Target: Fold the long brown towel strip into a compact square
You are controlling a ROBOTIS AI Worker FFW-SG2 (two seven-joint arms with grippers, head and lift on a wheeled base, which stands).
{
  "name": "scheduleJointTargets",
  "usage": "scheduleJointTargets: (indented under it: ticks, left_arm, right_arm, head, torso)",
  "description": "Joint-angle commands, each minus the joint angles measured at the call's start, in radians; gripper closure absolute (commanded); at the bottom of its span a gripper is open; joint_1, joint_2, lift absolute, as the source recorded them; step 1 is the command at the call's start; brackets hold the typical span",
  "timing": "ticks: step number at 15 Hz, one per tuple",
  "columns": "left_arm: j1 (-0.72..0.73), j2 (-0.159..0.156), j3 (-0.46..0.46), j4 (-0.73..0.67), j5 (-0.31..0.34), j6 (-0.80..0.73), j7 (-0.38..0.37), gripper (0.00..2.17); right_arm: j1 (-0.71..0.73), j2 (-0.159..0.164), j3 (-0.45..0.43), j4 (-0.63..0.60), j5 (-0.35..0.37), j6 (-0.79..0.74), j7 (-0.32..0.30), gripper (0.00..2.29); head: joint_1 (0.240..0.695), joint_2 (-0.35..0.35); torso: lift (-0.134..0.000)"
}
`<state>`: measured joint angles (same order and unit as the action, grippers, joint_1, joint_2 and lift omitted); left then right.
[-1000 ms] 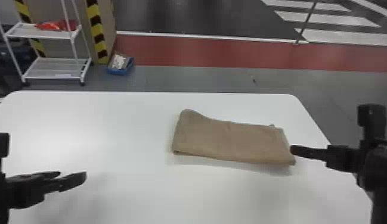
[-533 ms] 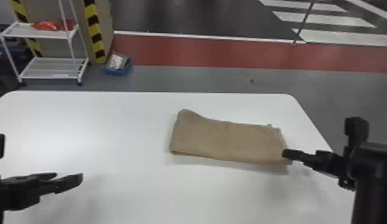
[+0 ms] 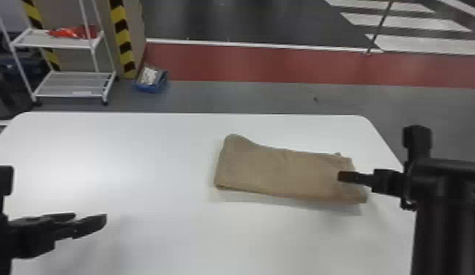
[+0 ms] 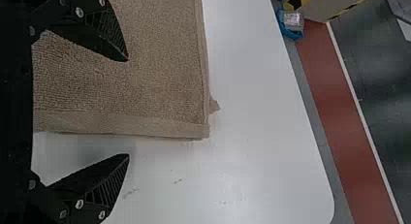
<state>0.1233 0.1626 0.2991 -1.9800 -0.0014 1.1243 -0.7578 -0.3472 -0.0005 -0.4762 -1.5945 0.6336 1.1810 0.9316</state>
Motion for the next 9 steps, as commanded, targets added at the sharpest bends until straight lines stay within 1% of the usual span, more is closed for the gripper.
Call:
scheduleJointTargets:
  ticks: [1, 4, 5, 7, 9]
  left_arm:
    - [0.004, 0.0, 0.009, 0.007, 0.001, -0.005, -0.003, 0.09]
    - [0.004, 0.002, 0.015, 0.018, 0.001, -0.011, -0.005, 0.09]
    - [0.003, 0.002, 0.015, 0.023, 0.001, -0.011, -0.005, 0.09]
    - [-0.004, -0.003, 0.008, 0.026, 0.0, -0.014, -0.005, 0.09]
    - [-0.005, -0.003, 0.008, 0.029, -0.002, -0.014, -0.005, 0.09]
  right_arm:
    - [-0.004, 0.001, 0.018, 0.053, 0.032, -0.074, -0.008, 0.28]
    - [0.002, 0.001, 0.014, 0.06, 0.035, -0.089, -0.008, 0.28]
    - [0.007, 0.001, 0.01, 0.059, 0.032, -0.093, -0.007, 0.33]
    - [0.01, 0.001, 0.002, 0.054, 0.011, -0.096, -0.004, 0.54]
    - [0.011, 0.001, -0.012, 0.05, -0.012, -0.139, 0.001, 0.82]
  head:
    - [0.695, -0.108]
    - [0.695, -0.102]
    - [0.695, -0.1]
    - [0.695, -0.099]
    - [0.695, -0.1]
  torso:
    - [-0.125]
    - [-0.125]
    - [-0.125]
    - [-0.125]
    - [-0.125]
